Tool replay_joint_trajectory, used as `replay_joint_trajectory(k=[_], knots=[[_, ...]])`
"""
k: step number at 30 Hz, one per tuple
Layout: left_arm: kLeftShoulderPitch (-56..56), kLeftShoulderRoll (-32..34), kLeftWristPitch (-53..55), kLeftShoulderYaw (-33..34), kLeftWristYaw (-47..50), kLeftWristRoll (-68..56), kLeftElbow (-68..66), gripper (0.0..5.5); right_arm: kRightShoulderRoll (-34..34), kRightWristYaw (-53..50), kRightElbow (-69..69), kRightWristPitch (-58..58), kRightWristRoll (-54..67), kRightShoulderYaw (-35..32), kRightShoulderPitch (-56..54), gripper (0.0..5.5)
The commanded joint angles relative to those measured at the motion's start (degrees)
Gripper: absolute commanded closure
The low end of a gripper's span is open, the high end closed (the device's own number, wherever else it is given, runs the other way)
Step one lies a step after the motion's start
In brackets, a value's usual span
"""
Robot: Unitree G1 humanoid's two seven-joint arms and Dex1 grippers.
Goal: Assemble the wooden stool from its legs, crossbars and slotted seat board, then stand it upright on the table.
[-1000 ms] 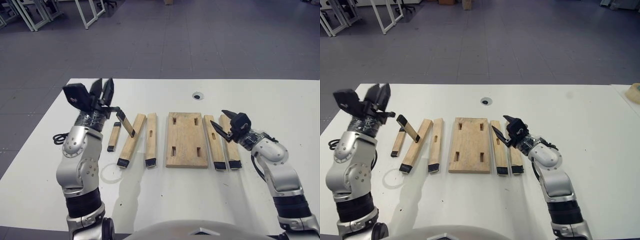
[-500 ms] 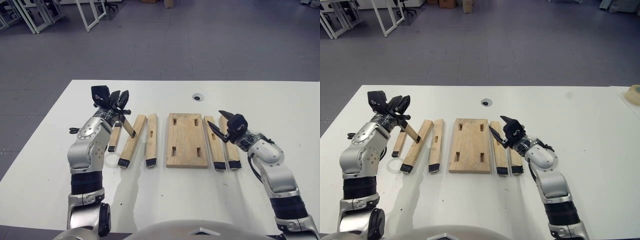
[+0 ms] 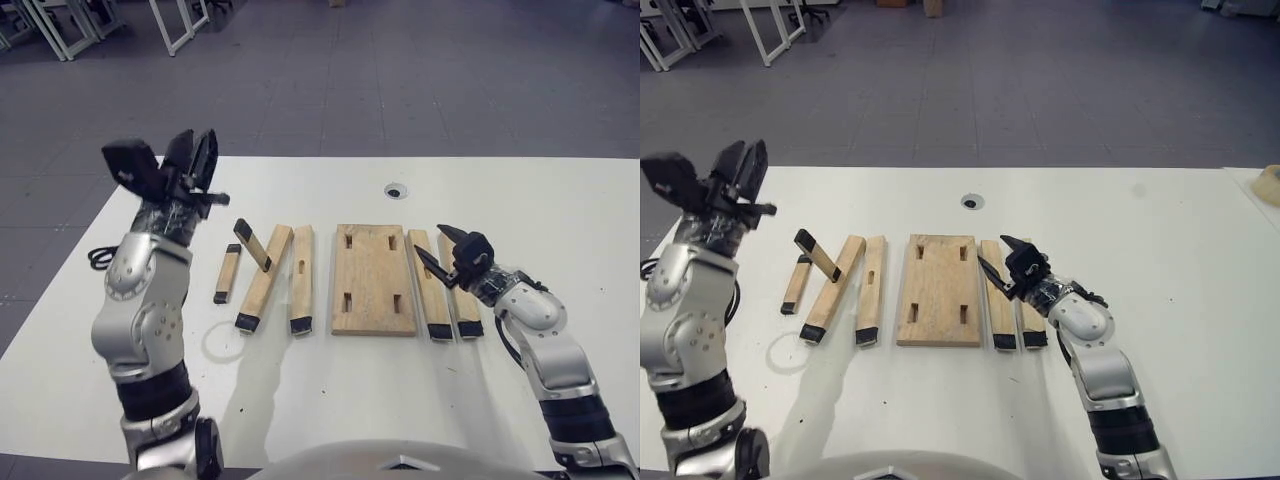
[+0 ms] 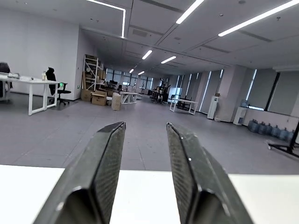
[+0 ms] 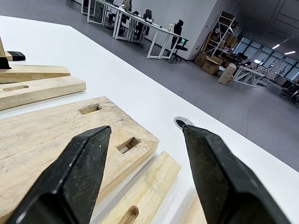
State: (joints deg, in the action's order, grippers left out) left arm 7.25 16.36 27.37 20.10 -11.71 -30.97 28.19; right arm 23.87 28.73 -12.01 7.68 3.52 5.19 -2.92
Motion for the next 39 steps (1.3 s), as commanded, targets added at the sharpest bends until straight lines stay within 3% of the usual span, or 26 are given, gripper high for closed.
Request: replay_joint_trajectory(k=[1, 5, 9, 18, 25, 29, 33, 36, 39], knots=[[-13.29, -0.03, -4.84, -2.27, -6.70, 1.47, 1.89, 3.19, 0.13, -0.44, -0.80, 0.53, -0.41, -0.39, 0.38, 2.67], [-24.94, -0.52, -12.53, -5.09, -13.47, 5.08, -4.44, 2.51, 0.07, -0.63, -0.49, 0.57, -0.37, -0.66, 0.15, 2.67], [-27.93, 0.19, -15.98, -8.40, -14.04, 10.92, -11.17, 1.86, 0.15, -0.60, -0.38, 0.67, -0.22, -0.67, -0.36, 2.67], [-29.45, -0.30, -12.63, -12.57, -10.33, 17.32, -16.81, 1.84, 0.45, -0.03, 0.40, 0.55, -0.10, -0.58, -1.37, 2.67], [-29.34, 0.70, -9.00, -14.71, -9.26, 19.24, -17.06, 3.05, 0.58, 0.39, 0.78, 0.02, -0.13, -0.71, -1.63, 2.67], [-27.37, 0.45, -7.69, -14.33, -8.66, 18.58, -16.19, 3.44, -1.33, 0.88, -0.16, 3.62, 5.87, -3.47, -2.99, 2.67], [-16.35, -3.72, -4.99, -7.71, -7.93, 5.36, -12.41, 3.44, -3.87, 2.34, -1.56, 16.19, 19.22, -7.35, -6.01, 2.18], [-4.77, -5.53, 4.34, -3.64, -7.26, -15.12, -7.82, 3.44, -3.80, 5.33, -1.23, 27.38, 30.27, -9.28, -9.07, 1.57], [1.98, -2.71, 15.40, -3.40, -6.41, -36.38, -4.65, 3.44, -3.94, 7.53, 1.01, 41.54, 45.45, -12.94, -12.85, 1.03]])
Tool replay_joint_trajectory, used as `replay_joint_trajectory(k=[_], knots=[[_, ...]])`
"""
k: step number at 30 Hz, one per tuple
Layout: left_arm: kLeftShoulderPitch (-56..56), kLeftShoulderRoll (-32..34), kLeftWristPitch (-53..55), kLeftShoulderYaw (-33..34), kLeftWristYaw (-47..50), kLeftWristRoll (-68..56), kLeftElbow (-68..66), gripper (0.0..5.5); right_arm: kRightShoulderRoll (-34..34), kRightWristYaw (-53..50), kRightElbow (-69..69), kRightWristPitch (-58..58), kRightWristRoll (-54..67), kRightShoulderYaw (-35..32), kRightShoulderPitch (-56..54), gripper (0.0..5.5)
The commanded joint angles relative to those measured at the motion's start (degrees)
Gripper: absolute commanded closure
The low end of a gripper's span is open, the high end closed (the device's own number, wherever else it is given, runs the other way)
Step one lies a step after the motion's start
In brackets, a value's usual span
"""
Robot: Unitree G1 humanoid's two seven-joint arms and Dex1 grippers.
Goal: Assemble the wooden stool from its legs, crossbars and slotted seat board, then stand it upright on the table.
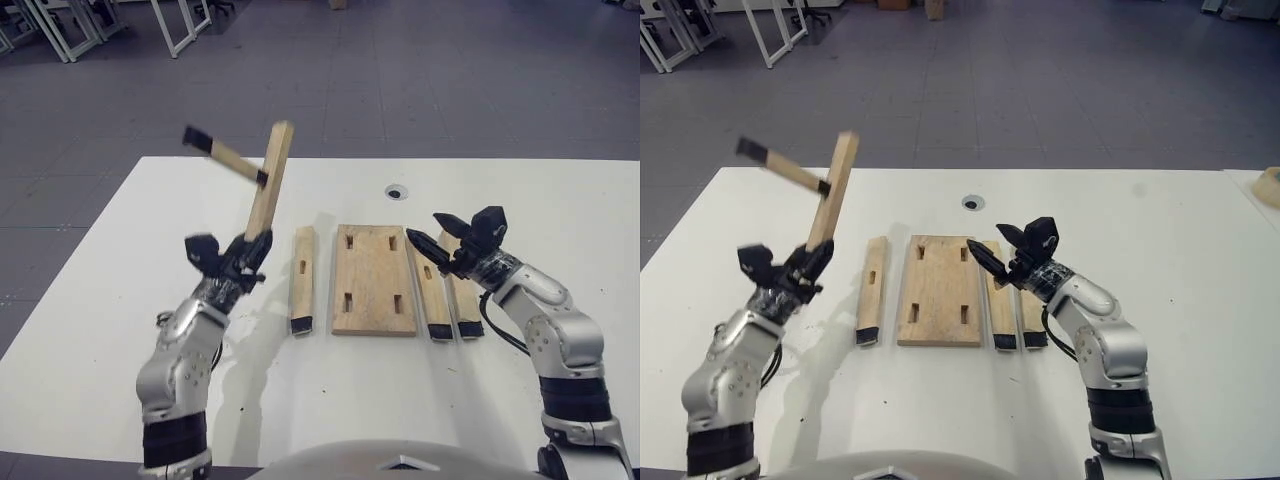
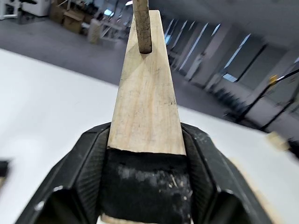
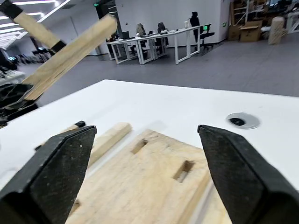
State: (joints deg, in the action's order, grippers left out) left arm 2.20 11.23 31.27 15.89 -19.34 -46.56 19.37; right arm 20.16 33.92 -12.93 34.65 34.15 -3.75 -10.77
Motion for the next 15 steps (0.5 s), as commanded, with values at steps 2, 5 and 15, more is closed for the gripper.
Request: replay_joint_trajectory(k=[2, 5, 15], knots=[[8.74, 4.99, 16.52, 0.11, 0.93, -30.17, 4.35, 3.44, 0.83, 3.91, 3.09, 20.77, 22.43, -6.13, -7.07, 0.73], [9.27, 8.51, 21.92, -1.50, 0.22, -39.85, 3.96, 3.44, 3.14, 6.79, 5.53, 29.46, 34.59, -9.63, -10.75, 0.11], [6.96, 13.91, 25.14, -7.90, -3.96, -41.32, 7.07, 3.44, 1.66, -1.71, 8.22, 35.81, 56.53, -9.02, -19.94, 0.03]])
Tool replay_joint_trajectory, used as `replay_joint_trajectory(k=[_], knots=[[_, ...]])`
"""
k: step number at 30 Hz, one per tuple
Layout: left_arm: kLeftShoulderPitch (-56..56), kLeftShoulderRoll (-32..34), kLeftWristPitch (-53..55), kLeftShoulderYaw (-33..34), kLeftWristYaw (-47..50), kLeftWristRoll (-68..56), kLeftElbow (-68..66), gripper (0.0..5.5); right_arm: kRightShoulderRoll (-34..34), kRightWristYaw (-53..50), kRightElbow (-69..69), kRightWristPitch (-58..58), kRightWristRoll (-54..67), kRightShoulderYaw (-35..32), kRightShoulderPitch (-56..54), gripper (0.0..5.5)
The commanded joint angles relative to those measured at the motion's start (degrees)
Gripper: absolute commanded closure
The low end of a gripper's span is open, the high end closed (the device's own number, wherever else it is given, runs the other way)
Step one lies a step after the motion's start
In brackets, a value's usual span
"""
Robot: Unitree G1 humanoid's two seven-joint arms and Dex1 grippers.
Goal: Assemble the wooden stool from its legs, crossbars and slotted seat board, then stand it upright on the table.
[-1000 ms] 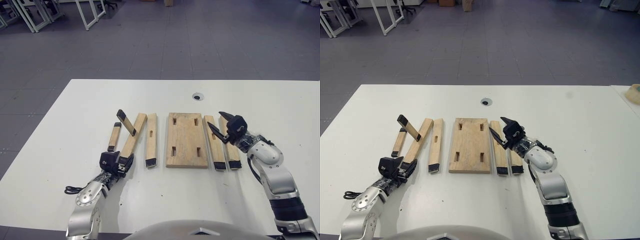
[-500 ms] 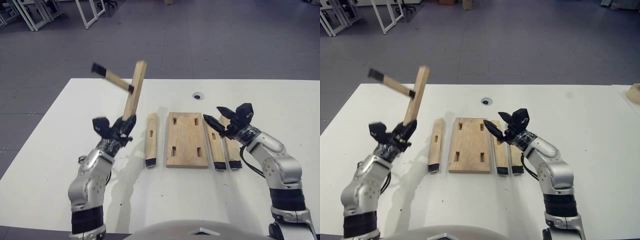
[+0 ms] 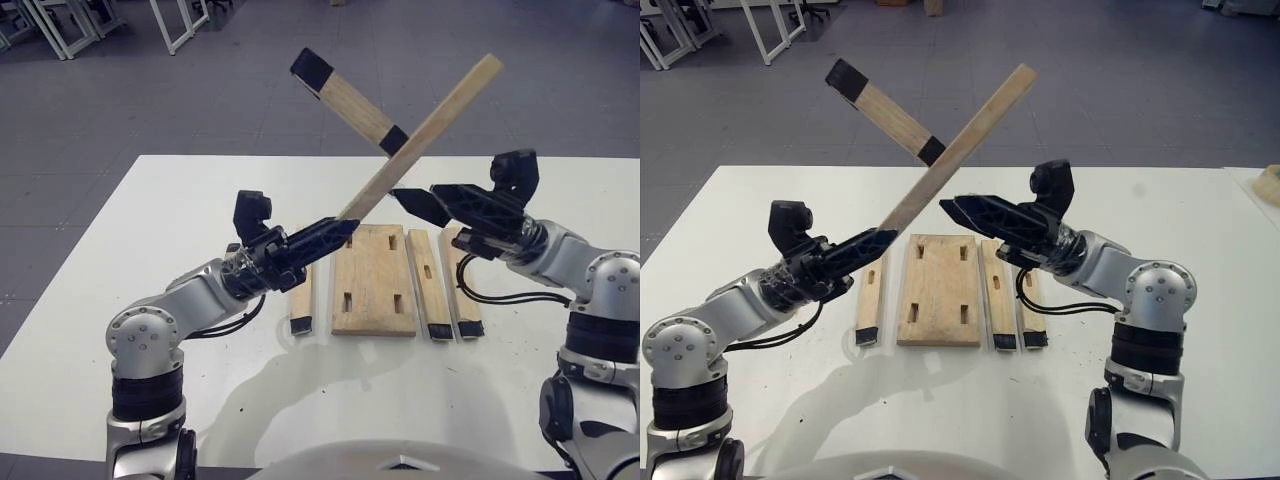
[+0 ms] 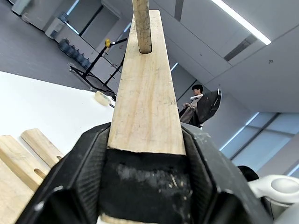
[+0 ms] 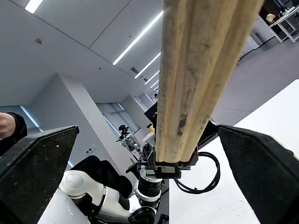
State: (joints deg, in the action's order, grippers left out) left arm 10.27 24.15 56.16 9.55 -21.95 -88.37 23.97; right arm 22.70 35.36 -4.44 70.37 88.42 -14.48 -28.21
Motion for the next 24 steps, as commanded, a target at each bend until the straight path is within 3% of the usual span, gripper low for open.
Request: replay_joint_trajectory(k=[1, 6, 14, 24], knots=[[-1.46, 1.14, 0.09, -1.94, -1.58, 0.51, 2.78, 3.44, -1.09, -3.91, -0.23, -0.13, 2.40, 2.24, -2.74, 0.03], [-2.19, 2.03, -1.05, -2.78, -2.00, 2.52, 2.47, 3.44, -0.58, -5.42, -0.51, -0.38, 3.53, 3.11, -2.83, 0.29], [-2.66, 3.04, -1.12, -3.24, -4.37, 4.73, 1.42, 3.44, 1.43, -3.50, -1.74, -0.74, 2.60, 3.14, -2.24, 1.80], [-2.03, 2.77, -2.33, -3.07, -4.96, 4.59, 1.08, 3.44, 5.65, 6.60, -3.17, -3.95, -11.08, 7.14, -0.86, 3.45]])
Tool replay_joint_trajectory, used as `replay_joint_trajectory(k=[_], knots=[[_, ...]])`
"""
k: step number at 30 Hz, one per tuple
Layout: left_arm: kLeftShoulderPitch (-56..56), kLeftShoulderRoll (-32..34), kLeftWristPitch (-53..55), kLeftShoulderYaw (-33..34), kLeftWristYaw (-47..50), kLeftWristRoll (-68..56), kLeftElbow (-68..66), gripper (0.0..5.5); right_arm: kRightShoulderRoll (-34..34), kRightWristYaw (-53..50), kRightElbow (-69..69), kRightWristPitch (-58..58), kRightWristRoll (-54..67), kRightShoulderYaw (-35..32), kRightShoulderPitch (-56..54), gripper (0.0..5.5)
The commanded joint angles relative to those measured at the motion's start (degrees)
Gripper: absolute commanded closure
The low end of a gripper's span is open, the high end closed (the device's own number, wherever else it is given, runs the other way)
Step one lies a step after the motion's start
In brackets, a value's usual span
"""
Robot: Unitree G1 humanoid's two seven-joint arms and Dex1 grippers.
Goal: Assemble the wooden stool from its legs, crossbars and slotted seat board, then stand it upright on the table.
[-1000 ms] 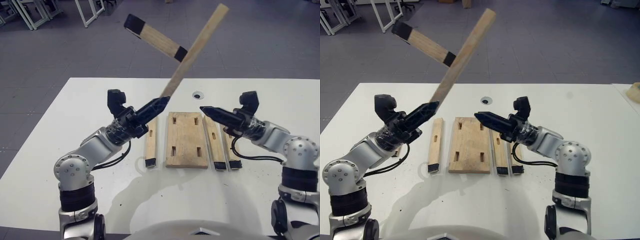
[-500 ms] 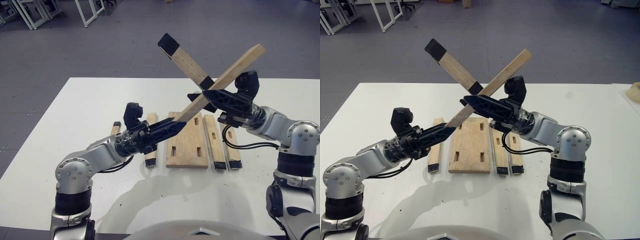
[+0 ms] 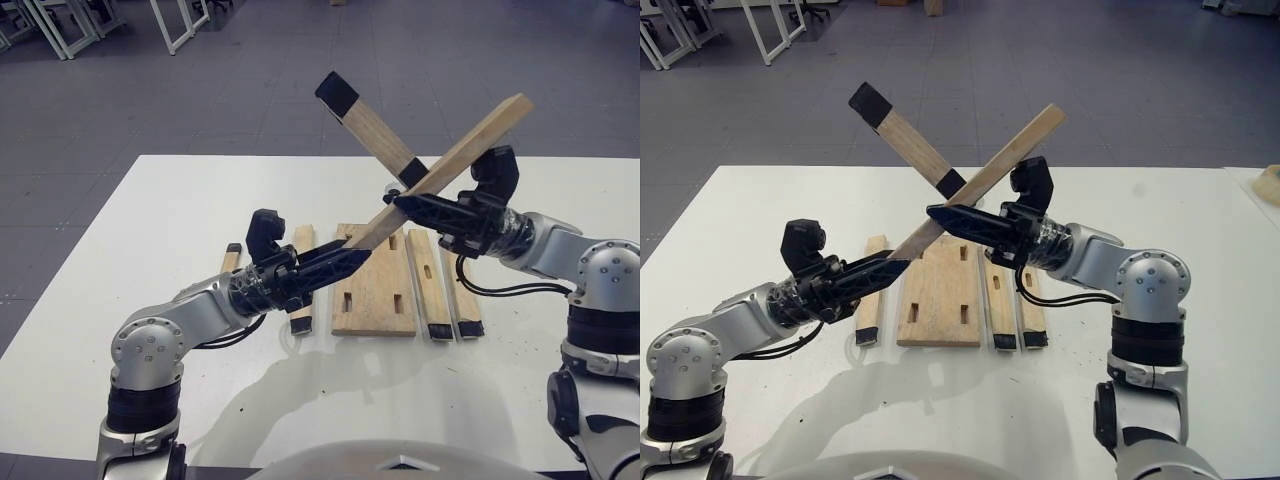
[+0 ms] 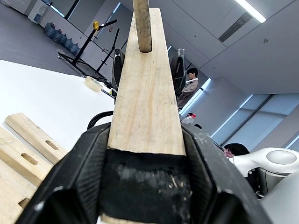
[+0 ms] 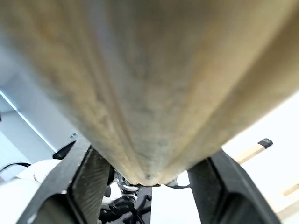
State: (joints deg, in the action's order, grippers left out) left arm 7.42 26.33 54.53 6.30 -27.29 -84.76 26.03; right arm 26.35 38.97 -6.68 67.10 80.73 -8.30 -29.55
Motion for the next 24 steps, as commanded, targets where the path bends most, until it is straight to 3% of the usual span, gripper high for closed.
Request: replay_joint_trajectory(k=[1, 5, 7, 13, 15, 18, 20, 24], knots=[[1.08, 0.68, -0.64, 0.16, -0.03, 1.05, -1.08, 3.44, 2.49, 3.88, -0.66, -0.96, -4.12, 0.93, 0.67, 3.45], [1.79, 0.59, -1.57, -0.49, -2.06, 3.37, -1.02, 3.44, 2.67, 5.79, 1.74, -0.83, -3.93, -0.40, -0.51, 3.45], [2.03, 0.31, -3.17, -0.01, -3.30, 5.66, -1.47, 2.91, 2.74, 6.11, 2.70, -0.78, -3.74, -0.94, -1.24, 3.46], [4.60, 1.85, -10.81, 8.35, -1.83, 11.48, -7.15, 2.85, 7.10, 9.61, 2.32, -1.97, -8.40, -1.76, 2.21, 3.46], [5.03, 3.06, -14.44, 4.39, 0.32, 23.12, -7.27, 2.85, 8.61, 10.49, 1.77, -5.02, -12.82, -1.50, 3.47, 3.46], [3.35, 6.76, -20.96, -11.39, 2.19, 47.15, -4.85, 2.85, 9.12, 9.46, 1.65, -10.42, -19.98, -0.77, 4.48, 3.46], [2.91, 7.54, -22.99, -19.98, 2.58, 57.41, -3.41, 2.85, 8.00, 7.25, 1.88, -12.57, -23.05, -0.95, 4.87, 3.46], [0.97, 10.30, -22.66, -30.84, 1.76, 70.97, -1.27, 2.85, 6.08, 5.28, 1.38, -15.12, -26.60, -0.42, 5.89, 3.46]])
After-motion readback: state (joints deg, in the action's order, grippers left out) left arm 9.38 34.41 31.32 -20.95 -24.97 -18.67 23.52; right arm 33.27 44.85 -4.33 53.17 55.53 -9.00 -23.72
